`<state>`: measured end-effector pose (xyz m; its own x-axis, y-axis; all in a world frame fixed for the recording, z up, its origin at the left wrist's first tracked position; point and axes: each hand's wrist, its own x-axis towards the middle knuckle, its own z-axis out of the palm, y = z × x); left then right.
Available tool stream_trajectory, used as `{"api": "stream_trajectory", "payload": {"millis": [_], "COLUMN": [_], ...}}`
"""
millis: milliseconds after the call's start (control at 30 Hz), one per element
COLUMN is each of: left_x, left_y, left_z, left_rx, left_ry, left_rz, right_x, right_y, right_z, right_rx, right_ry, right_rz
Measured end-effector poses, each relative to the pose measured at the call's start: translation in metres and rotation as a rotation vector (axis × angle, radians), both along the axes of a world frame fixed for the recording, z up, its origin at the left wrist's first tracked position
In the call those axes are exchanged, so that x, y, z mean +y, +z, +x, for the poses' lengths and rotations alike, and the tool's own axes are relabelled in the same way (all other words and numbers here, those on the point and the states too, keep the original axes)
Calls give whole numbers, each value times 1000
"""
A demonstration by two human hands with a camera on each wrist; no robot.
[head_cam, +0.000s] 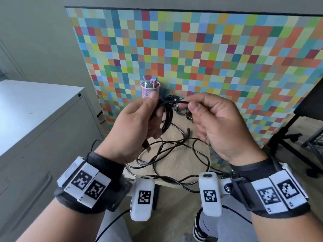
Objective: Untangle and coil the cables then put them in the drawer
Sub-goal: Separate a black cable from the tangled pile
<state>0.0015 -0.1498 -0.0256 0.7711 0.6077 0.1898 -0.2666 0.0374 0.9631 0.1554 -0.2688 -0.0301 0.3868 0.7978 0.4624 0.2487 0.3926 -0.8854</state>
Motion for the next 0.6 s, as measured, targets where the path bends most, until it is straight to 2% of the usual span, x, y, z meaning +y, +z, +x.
{"api": "stream_trajectory", "payload": {"millis": [100,167,333,433,500,600], "left_x": [-2,-2,-2,-2,-2,-3], "left_y": [-2,-4,-8,-9,-9,-5], "left_z": [-4,-5,-9,-12,-11,-7], "left_rx": [-1,-20,-91,-110,-117,-147], "left_ry": [-141,-248,-486,-563,-569,-483], "left_rz": [-90,-67,-147,-153,-150,-198], "right_x": [0,2,2,1,2,6], "right_y": [1,2,-3,-2,-2,-6], "right_z": [8,10,9,7,7,5], "right_rx": [-205,-231,-36,52,88,99], "right_ry": [-119,-148,-133,-88,-53,-53], "right_rz": [41,37,-17,-59,-95,-132]}}
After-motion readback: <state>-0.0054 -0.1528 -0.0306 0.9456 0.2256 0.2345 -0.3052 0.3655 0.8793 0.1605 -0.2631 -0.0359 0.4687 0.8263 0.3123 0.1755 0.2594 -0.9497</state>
